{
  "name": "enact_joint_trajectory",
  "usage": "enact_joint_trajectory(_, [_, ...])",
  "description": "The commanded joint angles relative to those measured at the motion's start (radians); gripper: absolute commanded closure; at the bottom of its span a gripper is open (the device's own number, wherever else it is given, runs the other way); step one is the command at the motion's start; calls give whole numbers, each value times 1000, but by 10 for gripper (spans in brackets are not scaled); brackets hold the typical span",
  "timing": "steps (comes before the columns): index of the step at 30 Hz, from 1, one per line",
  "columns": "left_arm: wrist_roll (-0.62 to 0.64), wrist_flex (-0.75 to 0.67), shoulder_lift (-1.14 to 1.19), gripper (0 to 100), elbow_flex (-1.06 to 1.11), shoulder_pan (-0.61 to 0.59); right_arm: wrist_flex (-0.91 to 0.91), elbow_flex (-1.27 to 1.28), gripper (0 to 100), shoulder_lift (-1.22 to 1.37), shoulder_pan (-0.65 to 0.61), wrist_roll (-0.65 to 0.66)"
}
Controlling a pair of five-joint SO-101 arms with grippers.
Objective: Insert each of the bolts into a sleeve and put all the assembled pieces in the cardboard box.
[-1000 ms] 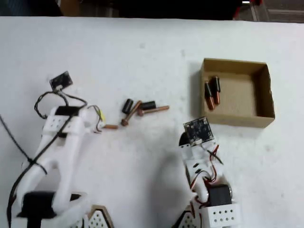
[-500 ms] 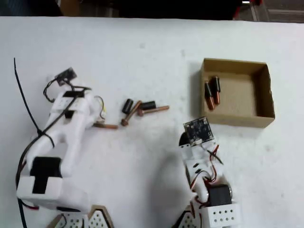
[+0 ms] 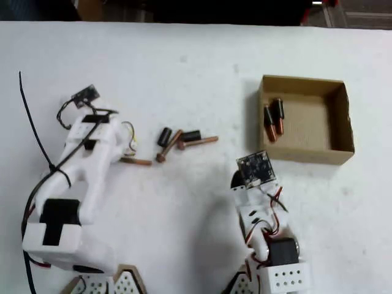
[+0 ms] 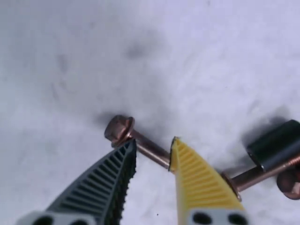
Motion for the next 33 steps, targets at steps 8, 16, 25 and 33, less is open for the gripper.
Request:
enact_joint_trajectory(8, [5,20,-70,854,-25,-13,-27,-3,981,-10,-10,-3])
enact_joint_trajectory(16, [8,112,-133,854,-23,-28,-27,-3,981,-10,-10,-3])
enact_joint_trajectory(25, [92,40,-131,854,43,-84,-27,3,981,-10,-10,-3])
enact_joint_trajectory(33, [97,-29,-131,850,77,-82,-27,3,981,-10,-10,-3])
